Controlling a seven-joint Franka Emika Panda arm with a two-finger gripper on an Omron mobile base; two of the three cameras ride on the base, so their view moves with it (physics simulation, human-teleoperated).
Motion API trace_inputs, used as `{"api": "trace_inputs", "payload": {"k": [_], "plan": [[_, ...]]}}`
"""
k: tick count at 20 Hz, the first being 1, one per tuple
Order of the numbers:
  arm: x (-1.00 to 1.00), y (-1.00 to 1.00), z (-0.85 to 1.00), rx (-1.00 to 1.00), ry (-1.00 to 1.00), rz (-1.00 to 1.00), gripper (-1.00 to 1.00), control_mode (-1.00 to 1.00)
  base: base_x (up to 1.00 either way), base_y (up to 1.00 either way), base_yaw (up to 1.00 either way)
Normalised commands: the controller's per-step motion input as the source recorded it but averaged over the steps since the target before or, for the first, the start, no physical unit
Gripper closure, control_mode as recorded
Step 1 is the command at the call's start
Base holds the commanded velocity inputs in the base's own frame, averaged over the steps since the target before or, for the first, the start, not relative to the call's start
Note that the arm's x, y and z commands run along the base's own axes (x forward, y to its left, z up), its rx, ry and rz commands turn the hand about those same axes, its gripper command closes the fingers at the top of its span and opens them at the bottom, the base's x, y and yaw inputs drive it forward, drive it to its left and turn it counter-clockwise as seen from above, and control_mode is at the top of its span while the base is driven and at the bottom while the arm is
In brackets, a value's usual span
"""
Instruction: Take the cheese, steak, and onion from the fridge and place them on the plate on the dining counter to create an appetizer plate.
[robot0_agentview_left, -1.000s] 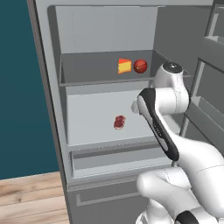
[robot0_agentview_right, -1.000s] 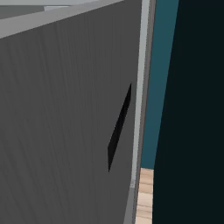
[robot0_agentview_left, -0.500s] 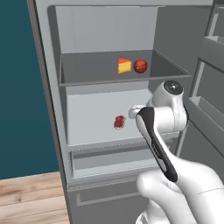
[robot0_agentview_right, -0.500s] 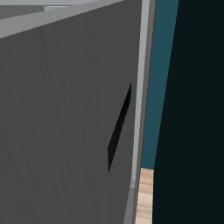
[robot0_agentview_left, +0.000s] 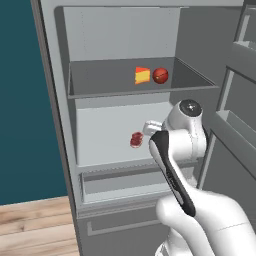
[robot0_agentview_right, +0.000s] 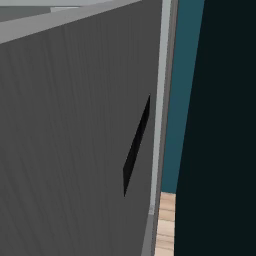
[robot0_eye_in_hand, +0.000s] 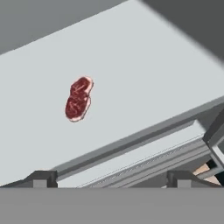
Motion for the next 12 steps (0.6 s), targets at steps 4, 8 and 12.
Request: {"api": "trace_inputs", "payload": {"k": [4,8,12], "plan": [[0.06,0.14,-0.18,0.0,0.02,-0.05,-1.0,-1.0,0.0,0.0,0.0],[0.34,0.17,-0.22,0.0,0.08,0.0,-1.0,-1.0,0.0,0.0,0.0],[0.62,0.17,-0.22,0.0,0.07,0.0,-1.0,-1.0,0.0,0.0,0.0]]}}
